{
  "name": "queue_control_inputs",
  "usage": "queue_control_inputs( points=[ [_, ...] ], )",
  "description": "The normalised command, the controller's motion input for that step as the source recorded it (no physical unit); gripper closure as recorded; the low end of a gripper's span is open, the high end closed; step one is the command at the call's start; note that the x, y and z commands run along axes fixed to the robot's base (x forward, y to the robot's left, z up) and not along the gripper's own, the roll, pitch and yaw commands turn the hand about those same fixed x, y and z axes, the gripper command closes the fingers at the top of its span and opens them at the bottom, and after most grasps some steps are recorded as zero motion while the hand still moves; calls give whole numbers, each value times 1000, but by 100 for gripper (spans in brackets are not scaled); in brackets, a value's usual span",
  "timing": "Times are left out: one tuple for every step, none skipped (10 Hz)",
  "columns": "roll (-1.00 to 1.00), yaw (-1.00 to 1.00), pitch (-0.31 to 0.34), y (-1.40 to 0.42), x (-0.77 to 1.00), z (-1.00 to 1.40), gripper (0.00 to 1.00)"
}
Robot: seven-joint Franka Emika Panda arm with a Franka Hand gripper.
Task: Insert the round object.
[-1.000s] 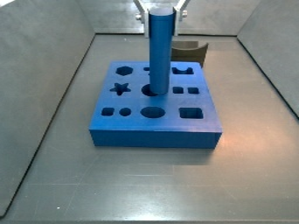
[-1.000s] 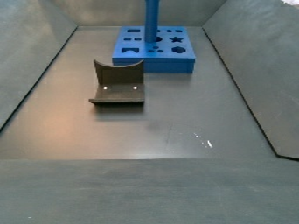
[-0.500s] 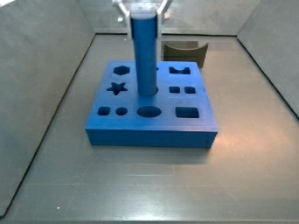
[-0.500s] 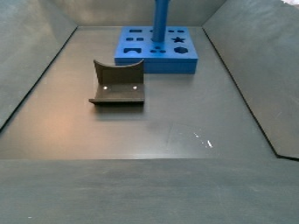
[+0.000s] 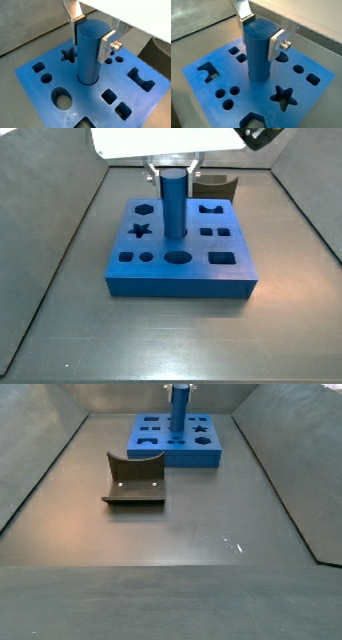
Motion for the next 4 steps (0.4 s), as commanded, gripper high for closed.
queue_control_inputs(
  points=[
    [0, 0, -74, 0, 54, -351, 100],
    [6, 0, -114, -9, 6, -403, 100],
    [-14, 0, -100, 0, 0, -149, 100],
    [0, 0, 26, 0, 6, 0, 100]
  ],
)
